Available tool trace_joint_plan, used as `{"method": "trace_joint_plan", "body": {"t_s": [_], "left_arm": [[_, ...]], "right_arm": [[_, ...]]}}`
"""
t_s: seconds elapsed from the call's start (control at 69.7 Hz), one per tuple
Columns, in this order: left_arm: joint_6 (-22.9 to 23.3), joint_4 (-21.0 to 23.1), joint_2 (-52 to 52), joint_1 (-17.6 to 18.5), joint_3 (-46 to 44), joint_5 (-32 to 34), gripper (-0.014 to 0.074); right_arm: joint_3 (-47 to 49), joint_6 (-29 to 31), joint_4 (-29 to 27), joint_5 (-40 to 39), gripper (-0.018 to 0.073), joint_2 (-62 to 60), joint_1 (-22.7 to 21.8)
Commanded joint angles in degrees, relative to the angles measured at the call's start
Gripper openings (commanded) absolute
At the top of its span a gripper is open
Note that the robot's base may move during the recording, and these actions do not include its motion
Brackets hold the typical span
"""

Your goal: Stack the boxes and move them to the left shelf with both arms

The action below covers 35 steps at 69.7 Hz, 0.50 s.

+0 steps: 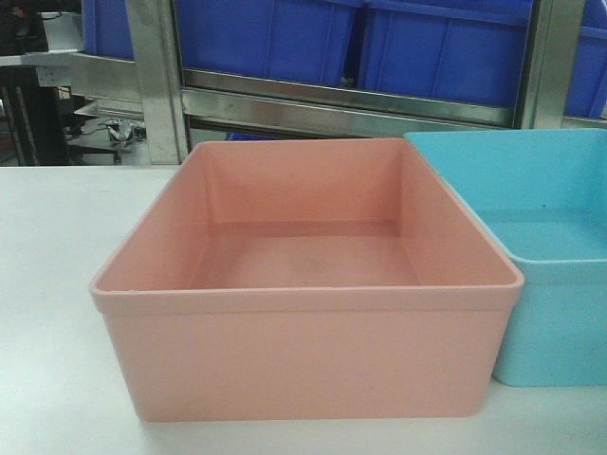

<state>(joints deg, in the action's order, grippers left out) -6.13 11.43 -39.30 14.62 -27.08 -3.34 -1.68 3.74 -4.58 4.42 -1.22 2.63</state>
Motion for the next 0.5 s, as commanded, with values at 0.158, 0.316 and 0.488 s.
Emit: {"method": "trace_joint_plan", "body": {"t_s": [0.158, 0.316, 0.488], "left_arm": [[-0.16, -0.89, 10.19, -0.16, 0.21, 4.40, -0.0012], [-0.16, -0.89, 12.44, -0.16, 0.21, 4.40, -0.0012], [-0.16, -0.89, 12.44, -0.16, 0.31, 4.47, -0.0012]], "right_arm": [[0.08, 0.51, 0.22, -4.79, 0.0056, 0.35, 0.20], [0.08, 0.51, 0.22, -4.79, 0.0056, 0.35, 0.20], [0.08, 0.51, 0.28, -4.84, 0.0056, 0.35, 0.20]]}}
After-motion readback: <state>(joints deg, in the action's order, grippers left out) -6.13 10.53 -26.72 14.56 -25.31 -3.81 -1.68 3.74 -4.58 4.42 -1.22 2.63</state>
